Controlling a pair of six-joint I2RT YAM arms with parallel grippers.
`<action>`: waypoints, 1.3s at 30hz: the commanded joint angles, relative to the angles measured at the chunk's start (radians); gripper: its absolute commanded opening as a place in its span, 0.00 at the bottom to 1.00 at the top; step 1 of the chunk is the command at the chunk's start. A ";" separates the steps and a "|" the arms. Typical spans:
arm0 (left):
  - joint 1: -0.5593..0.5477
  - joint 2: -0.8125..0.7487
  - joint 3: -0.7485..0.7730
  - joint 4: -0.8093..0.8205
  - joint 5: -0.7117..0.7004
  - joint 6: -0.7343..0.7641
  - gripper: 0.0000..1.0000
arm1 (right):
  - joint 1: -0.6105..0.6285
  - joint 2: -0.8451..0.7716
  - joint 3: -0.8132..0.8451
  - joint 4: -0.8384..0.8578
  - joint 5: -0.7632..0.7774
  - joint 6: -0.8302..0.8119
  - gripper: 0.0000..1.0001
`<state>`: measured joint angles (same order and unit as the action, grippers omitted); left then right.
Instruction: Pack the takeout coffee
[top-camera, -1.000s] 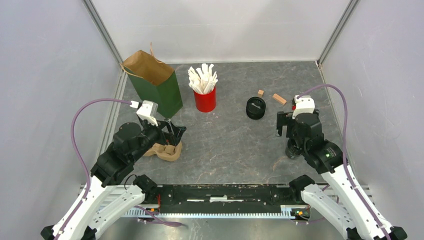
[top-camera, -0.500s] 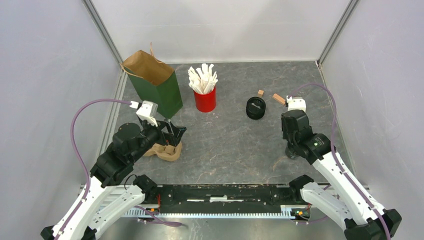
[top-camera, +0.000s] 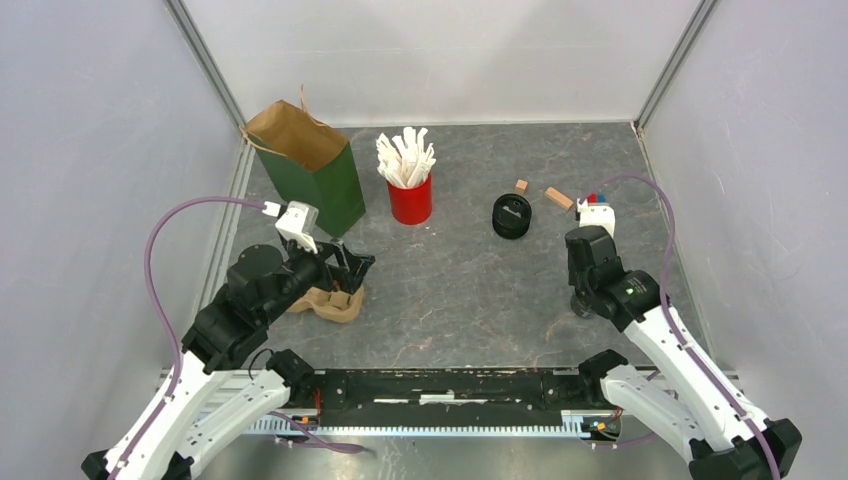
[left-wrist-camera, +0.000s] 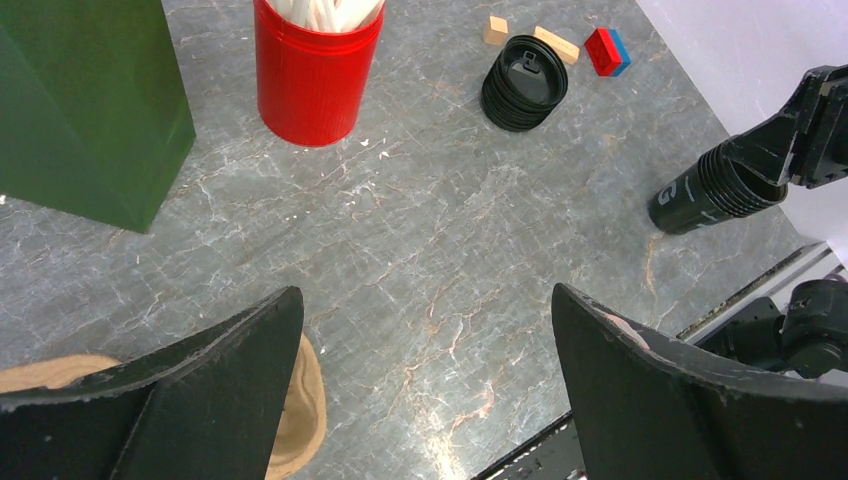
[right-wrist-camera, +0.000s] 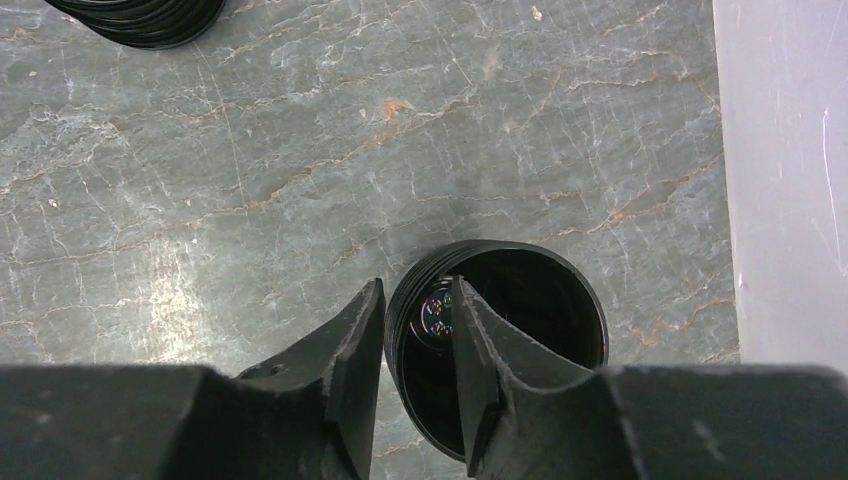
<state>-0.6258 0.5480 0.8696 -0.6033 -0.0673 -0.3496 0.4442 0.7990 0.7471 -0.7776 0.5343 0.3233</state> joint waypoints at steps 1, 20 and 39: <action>-0.003 0.004 -0.004 0.016 0.024 -0.002 1.00 | -0.002 -0.024 -0.013 -0.001 0.021 0.030 0.36; -0.003 -0.027 -0.021 0.050 0.070 -0.037 1.00 | -0.002 -0.056 -0.061 0.017 -0.023 0.056 0.22; -0.004 0.006 -0.016 0.050 0.074 -0.055 1.00 | -0.002 -0.060 -0.038 0.012 0.066 0.038 0.13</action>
<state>-0.6258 0.5503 0.8494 -0.5945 -0.0147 -0.3679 0.4442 0.7364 0.6804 -0.7765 0.5377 0.3531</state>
